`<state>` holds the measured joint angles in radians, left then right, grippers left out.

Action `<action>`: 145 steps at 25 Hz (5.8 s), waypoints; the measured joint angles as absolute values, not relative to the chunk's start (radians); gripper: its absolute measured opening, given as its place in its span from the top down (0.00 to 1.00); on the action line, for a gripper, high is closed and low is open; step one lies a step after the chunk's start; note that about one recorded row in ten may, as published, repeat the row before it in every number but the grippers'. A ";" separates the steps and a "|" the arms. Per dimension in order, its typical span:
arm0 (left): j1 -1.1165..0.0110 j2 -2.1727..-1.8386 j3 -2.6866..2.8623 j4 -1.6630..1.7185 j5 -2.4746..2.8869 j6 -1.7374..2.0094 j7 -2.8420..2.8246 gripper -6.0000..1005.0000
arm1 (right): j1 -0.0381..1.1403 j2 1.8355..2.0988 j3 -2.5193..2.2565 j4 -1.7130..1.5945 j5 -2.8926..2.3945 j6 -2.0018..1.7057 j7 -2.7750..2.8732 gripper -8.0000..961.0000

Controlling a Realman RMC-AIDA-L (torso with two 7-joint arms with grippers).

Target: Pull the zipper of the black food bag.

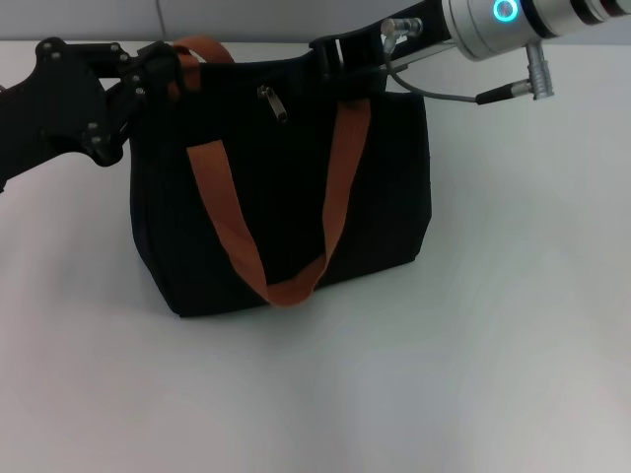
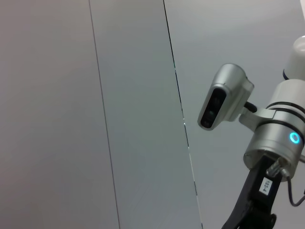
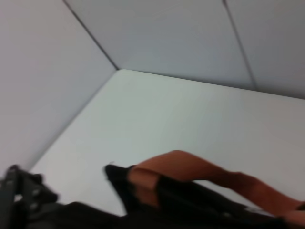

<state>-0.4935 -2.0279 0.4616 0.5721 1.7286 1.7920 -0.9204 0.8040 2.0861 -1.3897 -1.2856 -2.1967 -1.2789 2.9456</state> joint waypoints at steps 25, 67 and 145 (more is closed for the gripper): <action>-0.493 -2.025 0.462 0.572 1.717 1.815 -0.929 0.96 | 0.857 2.084 -1.395 -1.112 -2.010 -1.232 2.797 0.78; -0.488 -2.025 0.462 0.572 1.715 1.844 -0.933 0.96 | 0.929 2.088 -1.429 -1.092 -2.079 -1.217 2.830 0.93; -0.456 -2.025 0.449 0.575 1.687 1.882 -0.934 0.96 | 0.916 2.085 -1.402 -1.040 -1.998 -1.231 2.734 0.80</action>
